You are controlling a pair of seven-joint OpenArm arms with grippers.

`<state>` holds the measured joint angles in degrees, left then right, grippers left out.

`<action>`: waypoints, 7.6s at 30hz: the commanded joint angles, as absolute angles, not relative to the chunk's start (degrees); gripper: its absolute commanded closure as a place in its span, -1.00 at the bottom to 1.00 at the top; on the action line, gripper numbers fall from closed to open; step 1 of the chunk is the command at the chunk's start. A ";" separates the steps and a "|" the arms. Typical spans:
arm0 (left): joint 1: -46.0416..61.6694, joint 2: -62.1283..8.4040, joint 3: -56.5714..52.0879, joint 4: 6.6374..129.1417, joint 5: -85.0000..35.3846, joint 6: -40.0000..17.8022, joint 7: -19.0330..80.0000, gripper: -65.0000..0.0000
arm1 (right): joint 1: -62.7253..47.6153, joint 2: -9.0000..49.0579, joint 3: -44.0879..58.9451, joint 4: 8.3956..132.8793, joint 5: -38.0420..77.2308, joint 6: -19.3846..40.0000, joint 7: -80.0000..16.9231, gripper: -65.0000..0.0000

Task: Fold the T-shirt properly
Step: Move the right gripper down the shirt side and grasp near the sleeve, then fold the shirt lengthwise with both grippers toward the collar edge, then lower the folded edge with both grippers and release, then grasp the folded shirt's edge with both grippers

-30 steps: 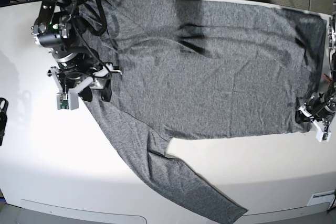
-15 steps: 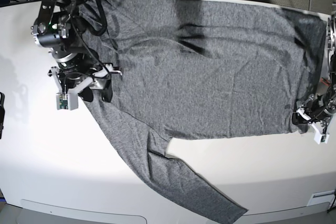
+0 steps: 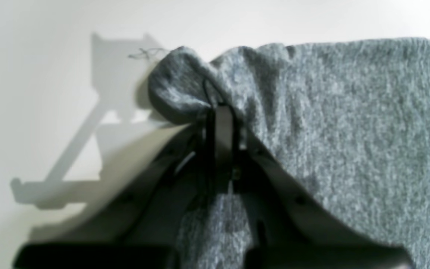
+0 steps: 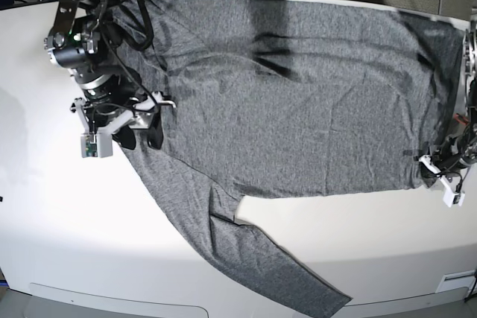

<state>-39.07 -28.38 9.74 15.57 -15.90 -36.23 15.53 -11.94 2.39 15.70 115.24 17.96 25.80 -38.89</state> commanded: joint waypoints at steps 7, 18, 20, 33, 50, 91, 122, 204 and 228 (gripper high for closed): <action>-41.10 -29.41 9.78 15.84 -15.53 -36.88 16.71 1.00 | -5.43 2.87 15.66 110.80 12.19 26.63 -34.89 0.11; -41.12 -29.69 9.78 15.84 -15.55 -36.91 17.15 1.00 | 16.34 2.85 11.73 78.32 1.96 26.61 -29.61 0.11; -41.12 -29.69 9.78 15.84 -15.55 -36.91 17.17 1.00 | 19.73 2.85 11.70 72.71 -0.45 26.59 -26.87 0.11; -41.12 -29.69 9.78 15.84 -18.68 -36.93 18.48 1.00 | 34.63 8.21 11.70 48.58 -4.78 23.46 -24.40 0.11; -41.12 -29.71 9.78 15.84 -18.72 -36.91 18.44 1.00 | 36.60 9.08 11.55 35.77 -5.85 23.40 -20.84 0.79; -40.95 -40.75 9.78 29.82 -45.95 -36.93 42.63 1.00 | 12.49 9.52 11.55 85.56 9.67 33.80 -34.13 1.00; -11.11 -46.72 -11.49 60.05 -57.52 -36.10 54.89 1.00 | -7.55 9.52 19.59 108.57 16.99 37.12 -38.68 1.00; 15.88 -37.36 -24.43 74.74 -56.86 -40.00 46.57 0.31 | -29.12 8.19 27.51 123.00 31.79 38.20 -44.03 0.47; 13.67 -27.40 -24.29 74.72 -36.75 -36.45 41.45 0.34 | -11.05 7.46 14.24 84.66 12.99 36.36 -38.57 0.47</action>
<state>13.93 -26.59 -23.97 74.28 -37.98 -37.23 40.49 -10.92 7.16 14.20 84.93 16.58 38.00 -35.38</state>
